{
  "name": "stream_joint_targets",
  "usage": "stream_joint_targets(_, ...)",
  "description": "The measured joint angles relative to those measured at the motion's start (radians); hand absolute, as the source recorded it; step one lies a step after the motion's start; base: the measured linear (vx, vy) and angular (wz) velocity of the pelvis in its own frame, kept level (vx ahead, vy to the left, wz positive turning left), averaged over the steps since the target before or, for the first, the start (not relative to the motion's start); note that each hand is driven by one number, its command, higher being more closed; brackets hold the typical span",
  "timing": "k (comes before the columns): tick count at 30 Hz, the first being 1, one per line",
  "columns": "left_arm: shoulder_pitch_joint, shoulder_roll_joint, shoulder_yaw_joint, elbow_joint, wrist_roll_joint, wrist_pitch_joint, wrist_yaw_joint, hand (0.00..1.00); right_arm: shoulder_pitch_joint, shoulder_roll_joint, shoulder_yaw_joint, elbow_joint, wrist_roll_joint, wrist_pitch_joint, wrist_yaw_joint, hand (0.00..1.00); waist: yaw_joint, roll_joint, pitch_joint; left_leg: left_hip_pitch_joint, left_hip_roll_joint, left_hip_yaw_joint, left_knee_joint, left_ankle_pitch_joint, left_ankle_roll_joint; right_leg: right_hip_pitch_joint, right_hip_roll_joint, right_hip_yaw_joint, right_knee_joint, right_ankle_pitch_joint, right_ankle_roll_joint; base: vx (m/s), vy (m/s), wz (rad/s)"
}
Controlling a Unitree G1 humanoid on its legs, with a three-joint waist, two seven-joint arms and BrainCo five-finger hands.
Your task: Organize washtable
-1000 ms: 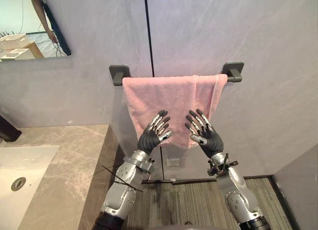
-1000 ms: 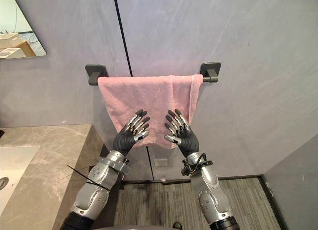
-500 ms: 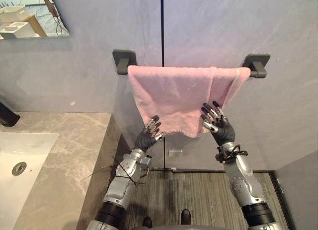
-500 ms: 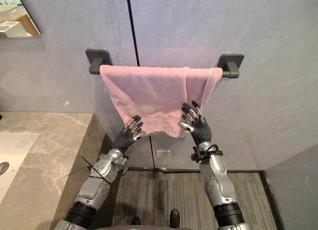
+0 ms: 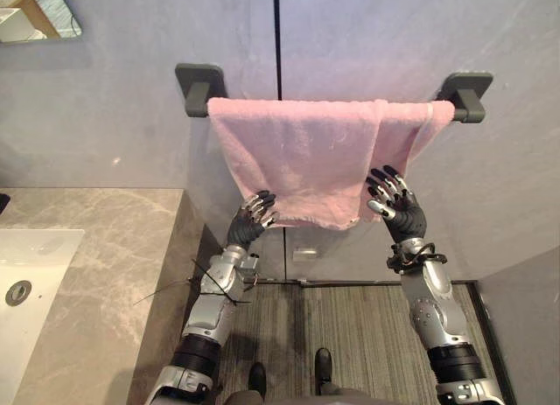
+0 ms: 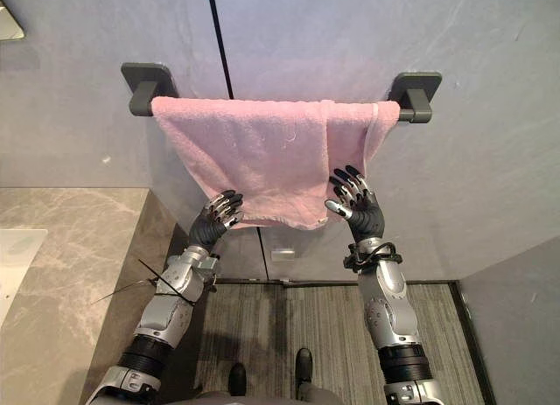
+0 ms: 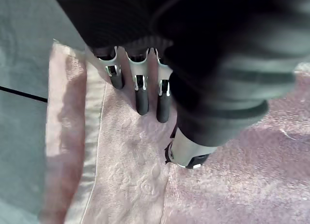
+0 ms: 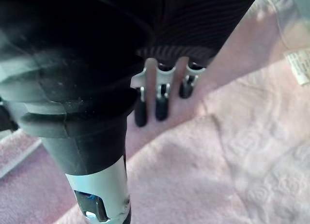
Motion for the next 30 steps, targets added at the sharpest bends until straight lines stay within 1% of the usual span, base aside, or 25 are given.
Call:
stream_joint_targets(2,0.000,-0.002,0.006,0.003,0.001,0.000,0.001,0.00,0.022,0.004,0.000,-0.004,0.000,0.000,0.007,0.00,-0.001,0.000,0.000,0.003,0.000,0.005,0.000,0.000,0.000,0.000,0.000,0.005,0.001,0.001,0.000,0.01,0.003,-0.08)
stream_joint_targets(4,0.009,-0.012,0.010,0.003,0.011,0.000,-0.002,0.00,0.086,0.020,0.002,-0.017,-0.001,0.001,0.031,0.00,-0.001,0.000,0.000,0.012,0.000,0.004,0.000,0.000,0.000,0.008,0.000,0.006,0.001,0.001,0.000,0.00,0.000,0.00)
stream_joint_targets(7,0.067,-0.024,0.016,0.016,0.047,0.000,-0.009,0.00,0.225,0.053,0.042,-0.031,-0.029,0.019,0.072,0.00,-0.004,0.001,0.003,0.039,0.000,0.006,0.000,-0.001,0.000,0.034,0.000,0.010,-0.003,0.001,0.000,-0.02,0.004,-0.03)
stream_joint_targets(8,0.088,-0.026,0.016,0.039,0.072,0.000,-0.011,0.00,0.258,0.068,0.046,-0.012,-0.037,0.029,0.086,0.00,-0.004,0.001,0.008,0.054,0.000,0.008,-0.003,-0.001,0.000,0.047,0.002,0.006,-0.004,0.001,0.001,-0.05,0.006,-0.08)
stream_joint_targets(10,0.127,-0.026,0.015,0.103,0.108,0.004,-0.013,0.00,0.283,0.087,0.062,0.071,-0.059,0.034,0.095,0.00,-0.007,0.002,0.016,0.077,0.001,0.010,-0.006,-0.003,-0.003,0.066,0.003,0.008,-0.004,-0.004,0.006,-0.04,0.004,-0.06)
stream_joint_targets(11,0.154,-0.028,0.014,0.151,0.133,0.008,-0.022,0.00,0.289,0.098,0.062,0.153,-0.104,0.037,0.095,0.00,-0.007,0.002,0.023,0.089,0.002,0.012,-0.012,-0.007,-0.008,0.075,0.004,0.008,-0.005,-0.006,0.009,-0.04,0.003,0.00)
stream_joint_targets(12,0.172,-0.028,0.013,0.189,0.164,0.011,-0.033,0.00,0.289,0.106,0.058,0.223,-0.171,0.039,0.092,0.00,-0.006,0.002,0.028,0.093,0.002,0.014,-0.015,-0.007,-0.008,0.077,0.004,0.008,-0.005,-0.006,0.010,-0.06,0.004,-0.01)
stream_joint_targets(13,0.189,-0.028,0.006,0.265,0.201,0.014,-0.036,0.00,0.287,0.112,0.057,0.335,-0.259,0.043,0.087,0.00,-0.005,0.002,0.033,0.099,0.003,0.015,-0.016,-0.008,-0.006,0.081,0.005,0.008,-0.005,-0.006,0.010,-0.04,0.002,-0.01)
stream_joint_targets(14,0.197,-0.030,0.004,0.316,0.220,0.015,-0.032,0.00,0.286,0.114,0.058,0.404,-0.300,0.046,0.078,0.00,-0.004,0.002,0.033,0.102,0.003,0.016,-0.016,-0.009,-0.006,0.084,0.005,0.009,-0.005,-0.006,0.010,-0.04,0.002,-0.03)
stream_joint_targets(15,0.207,-0.038,0.005,0.429,0.304,0.008,-0.008,0.00,0.282,0.119,0.059,0.544,-0.416,0.048,0.044,0.00,-0.003,0.007,0.037,0.114,0.005,0.020,-0.017,-0.009,-0.005,0.096,0.006,0.010,-0.005,-0.007,0.010,0.00,0.000,0.00)
stream_joint_targets(16,0.216,-0.046,0.008,0.547,0.379,0.007,0.025,0.00,0.275,0.119,0.055,0.675,-0.498,0.055,0.008,0.00,-0.002,0.015,0.042,0.129,0.005,0.024,-0.018,-0.010,-0.006,0.110,0.007,0.009,-0.005,-0.010,0.011,0.00,0.021,-0.15)
stream_joint_targets(17,0.237,-0.058,0.038,0.668,0.482,0.008,0.113,0.00,0.273,0.119,0.024,0.794,-0.624,0.065,-0.061,0.00,0.001,0.021,0.051,0.145,0.006,0.036,-0.019,-0.010,-0.007,0.118,0.008,0.021,-0.004,-0.011,0.012,0.00,0.030,-0.25)
stream_joint_targets(18,0.252,-0.061,0.081,0.723,0.513,0.009,0.154,0.00,0.243,0.116,-0.019,0.861,-0.698,0.064,-0.099,0.00,-0.003,0.020,0.053,0.150,0.006,0.043,-0.019,-0.011,-0.008,0.120,0.009,0.029,-0.004,-0.011,0.011,-0.01,0.030,-0.18)
stream_joint_targets(19,0.245,-0.060,0.115,0.741,0.516,0.010,0.175,0.00,0.238,0.116,-0.062,0.914,-0.745,0.065,-0.128,0.00,-0.004,0.021,0.054,0.155,0.006,0.043,-0.019,-0.011,-0.008,0.129,0.008,0.025,-0.004,-0.011,0.012,-0.01,0.020,-0.10)
stream_joint_targets(20,0.249,-0.057,0.155,0.761,0.514,0.013,0.194,0.00,0.226,0.126,-0.152,0.967,-0.756,0.070,-0.151,0.00,0.003,0.019,0.055,0.172,0.008,0.048,-0.019,-0.015,-0.012,0.142,0.010,0.028,-0.004,-0.012,0.011,0.00,0.000,0.00)
stream_joint_targets(21,0.251,-0.055,0.181,0.784,0.510,0.020,0.192,0.00,0.214,0.130,-0.216,1.001,-0.776,0.078,-0.163,0.00,0.001,0.020,0.054,0.189,0.009,0.050,-0.019,-0.017,-0.012,0.159,0.011,0.028,-0.004,-0.017,0.009,0.01,0.021,-0.06)
stream_joint_targets(22,0.253,-0.058,0.198,0.791,0.505,0.025,0.186,0.00,0.213,0.129,-0.239,1.008,-0.777,0.085,-0.165,0.00,0.000,0.021,0.054,0.195,0.010,0.049,-0.018,-0.019,-0.013,0.167,0.011,0.027,-0.004,-0.019,0.011,0.00,0.000,0.00)
stream_joint_targets(23,0.251,-0.059,0.208,0.797,0.508,0.029,0.170,0.00,0.214,0.127,-0.275,1.023,-0.778,0.101,-0.163,0.00,0.000,0.021,0.052,0.201,0.010,0.049,-0.018,-0.021,-0.012,0.170,0.011,0.026,-0.004,-0.022,0.014,-0.02,0.030,0.02)
stream_joint_targets(27,0.247,-0.062,0.239,0.816,0.511,0.028,0.094,0.00,0.241,0.115,-0.305,1.064,-0.785,0.134,-0.130,0.00,-0.004,0.021,0.052,0.204,0.010,0.050,-0.019,-0.022,-0.011,0.176,0.011,0.027,-0.004,-0.024,0.014,0.00,0.008,0.00)
stream_joint_targets(28,0.247,-0.064,0.252,0.819,0.510,0.028,0.075,0.00,0.257,0.115,-0.335,1.071,-0.783,0.143,-0.121,0.00,-0.005,0.023,0.052,0.206,0.011,0.051,-0.020,-0.022,-0.012,0.176,0.013,0.029,-0.004,-0.024,0.014,0.02,0.014,-0.04)
stream_joint_targets(30,0.246,-0.064,0.257,0.823,0.510,0.029,0.062,0.00,0.268,0.115,-0.343,1.081,-0.774,0.142,-0.119,0.00,-0.007,0.024,0.051,0.208,0.013,0.051,-0.022,-0.023,-0.013,0.176,0.015,0.030,-0.004,-0.025,0.013,0.01,0.007,-0.05)
